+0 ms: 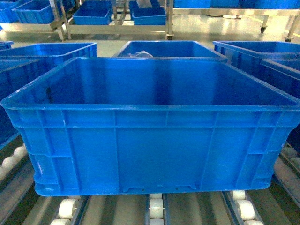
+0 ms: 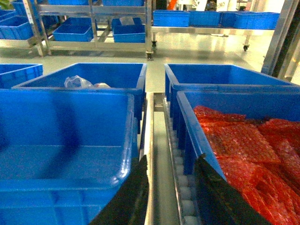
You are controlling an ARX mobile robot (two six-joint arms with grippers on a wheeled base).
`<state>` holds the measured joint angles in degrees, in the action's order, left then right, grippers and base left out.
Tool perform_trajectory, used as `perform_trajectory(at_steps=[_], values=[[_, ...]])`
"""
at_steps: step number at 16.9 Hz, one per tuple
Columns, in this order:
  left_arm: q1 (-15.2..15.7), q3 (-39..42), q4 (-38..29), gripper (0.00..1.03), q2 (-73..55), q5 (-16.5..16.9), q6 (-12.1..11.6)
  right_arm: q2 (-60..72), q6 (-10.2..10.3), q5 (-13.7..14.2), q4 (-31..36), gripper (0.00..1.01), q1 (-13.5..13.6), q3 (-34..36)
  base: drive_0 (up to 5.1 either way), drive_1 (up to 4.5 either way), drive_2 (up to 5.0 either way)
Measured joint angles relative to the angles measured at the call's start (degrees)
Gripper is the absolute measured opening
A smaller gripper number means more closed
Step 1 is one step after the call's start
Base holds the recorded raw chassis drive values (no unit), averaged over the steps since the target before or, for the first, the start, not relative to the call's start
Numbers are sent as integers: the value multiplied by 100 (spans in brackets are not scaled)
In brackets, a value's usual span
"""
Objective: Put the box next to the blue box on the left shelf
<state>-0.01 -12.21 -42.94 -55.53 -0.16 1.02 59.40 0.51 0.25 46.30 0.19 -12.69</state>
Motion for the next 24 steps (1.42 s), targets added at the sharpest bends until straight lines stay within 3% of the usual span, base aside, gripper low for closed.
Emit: perform_trajectory(at_steps=[1, 2, 3, 9, 11, 12, 16, 24], values=[[2, 164, 72, 2, 223, 0, 4, -251, -9, 9, -72, 21, -31, 184, 0, 0, 0], [0, 310, 151, 2, 439, 2, -2, -472, -13, -11, -157, 8, -20, 339, 0, 0, 0], [0, 450, 258, 2, 675, 11, -2, -710, -28, -24, -267, 1, -20, 474, 0, 0, 0], [0, 887, 944, 2, 1799, 9, -2, -1908, -31, -24, -1008, 1, -20, 938, 0, 0, 0], [0, 944, 1130, 2, 2055, 7, -2, -1961, -31, -24, -684, 1, -20, 1123, 0, 0, 0], [0, 1130, 922, 2, 2118, 9, -2, -2162, -33, -24, -1093, 1, -20, 1193, 0, 0, 0], [0, 1132, 1851, 2, 3099, 13, -2, -3276, -35, -24, -2004, 1, -20, 1196, 0, 0, 0], [0, 1132, 2911, 2, 4170, 13, -2, -4444, -35, -26, -3136, 1, -20, 1196, 0, 0, 0]])
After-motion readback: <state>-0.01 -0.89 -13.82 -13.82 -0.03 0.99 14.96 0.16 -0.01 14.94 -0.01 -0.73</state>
